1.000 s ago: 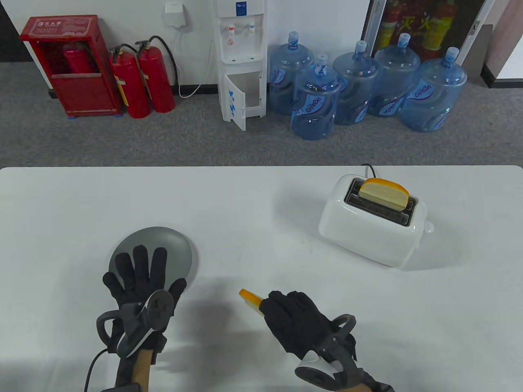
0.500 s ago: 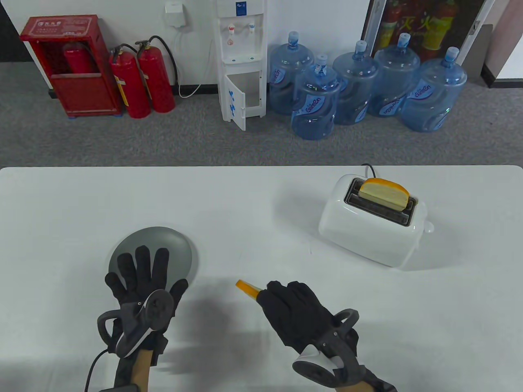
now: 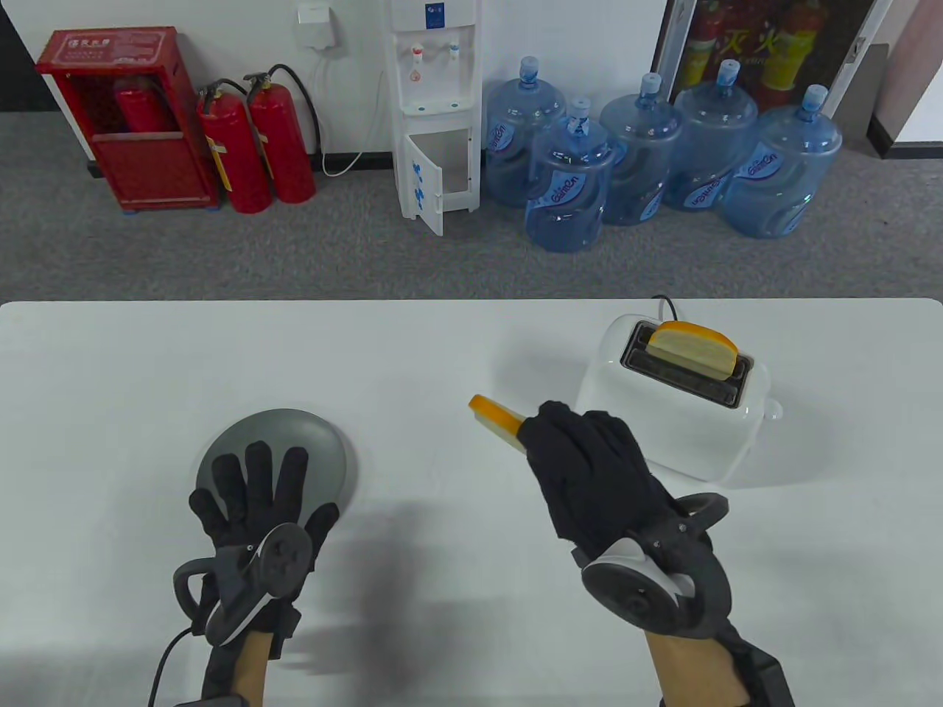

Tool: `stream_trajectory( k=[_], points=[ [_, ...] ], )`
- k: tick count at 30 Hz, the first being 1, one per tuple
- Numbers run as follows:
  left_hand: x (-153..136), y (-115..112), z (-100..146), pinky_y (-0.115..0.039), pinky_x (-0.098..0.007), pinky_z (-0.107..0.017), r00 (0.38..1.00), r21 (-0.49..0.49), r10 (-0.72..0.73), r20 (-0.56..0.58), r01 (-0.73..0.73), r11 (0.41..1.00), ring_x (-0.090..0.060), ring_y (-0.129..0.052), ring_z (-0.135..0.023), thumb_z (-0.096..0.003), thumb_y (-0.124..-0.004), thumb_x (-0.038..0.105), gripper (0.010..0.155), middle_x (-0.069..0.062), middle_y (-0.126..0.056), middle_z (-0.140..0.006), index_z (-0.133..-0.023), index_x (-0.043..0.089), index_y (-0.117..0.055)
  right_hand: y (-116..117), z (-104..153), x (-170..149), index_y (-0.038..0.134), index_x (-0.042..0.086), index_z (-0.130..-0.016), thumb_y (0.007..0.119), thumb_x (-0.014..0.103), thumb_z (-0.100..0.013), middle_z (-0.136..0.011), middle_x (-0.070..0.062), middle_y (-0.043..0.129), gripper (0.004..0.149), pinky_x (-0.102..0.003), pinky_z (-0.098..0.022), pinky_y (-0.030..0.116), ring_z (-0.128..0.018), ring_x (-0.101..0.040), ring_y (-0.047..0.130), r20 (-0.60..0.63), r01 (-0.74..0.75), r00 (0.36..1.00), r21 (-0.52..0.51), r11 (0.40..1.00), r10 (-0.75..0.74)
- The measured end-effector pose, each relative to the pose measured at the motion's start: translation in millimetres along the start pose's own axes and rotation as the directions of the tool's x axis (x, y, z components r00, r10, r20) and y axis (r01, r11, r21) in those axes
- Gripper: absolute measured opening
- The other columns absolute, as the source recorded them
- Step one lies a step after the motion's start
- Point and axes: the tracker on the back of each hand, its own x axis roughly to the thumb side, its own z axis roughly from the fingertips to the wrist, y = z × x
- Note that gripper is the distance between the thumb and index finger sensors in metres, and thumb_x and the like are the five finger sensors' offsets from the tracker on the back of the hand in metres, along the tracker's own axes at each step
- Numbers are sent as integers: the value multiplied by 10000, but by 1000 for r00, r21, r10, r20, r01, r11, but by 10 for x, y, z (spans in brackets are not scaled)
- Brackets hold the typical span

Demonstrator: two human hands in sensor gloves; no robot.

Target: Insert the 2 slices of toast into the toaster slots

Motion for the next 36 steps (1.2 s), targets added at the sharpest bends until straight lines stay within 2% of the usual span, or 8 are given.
stream_trajectory(
  k=[8,20,29,36],
  points=[
    [-44,-1,-3,-230,-668,-770,1000,1,6,-15,-6,1000,-462,-160,-1148,-541,-504,709,734,-71,-245,-1283,-1195,421,-336,-276,-303,-516,525,442,-1066,764,311,-657,-1071,75,770,492,-464,-780,784,-827,-153,1006,-201,8,979,-39,999,-16],
    [-33,-9,-8,-222,-666,-768,1000,3,-2,-11,2,1000,-471,-146,-1142,-541,-507,707,725,-69,-251,-1283,-1190,429,-343,-408,-544,-1083,525,487,-1063,761,318,-662,-1108,143,743,495,-493,-847,701,-935,-167,948,-413,25,910,-52,998,-44],
    [-27,-32,-17,-222,-666,-769,1000,-15,-6,-6,6,1000,-472,-145,-1141,-540,-503,710,730,-68,-248,-1284,-1192,429,-335,-261,-548,-1365,532,488,-1064,756,310,-660,-1113,164,742,495,-503,-858,678,-977,-170,922,-482,-8,876,-14,1000,0],
    [-18,-50,-25,-223,-664,-769,1000,-22,-17,-1,17,1000,-472,-143,-1139,-540,-505,709,722,-66,-249,-1284,-1189,433,-349,-91,-514,-1552,569,490,-1046,776,298,-643,-1102,183,760,493,-520,-850,682,-986,-186,926,-504,36,863,5,999,-28]
  ],
)
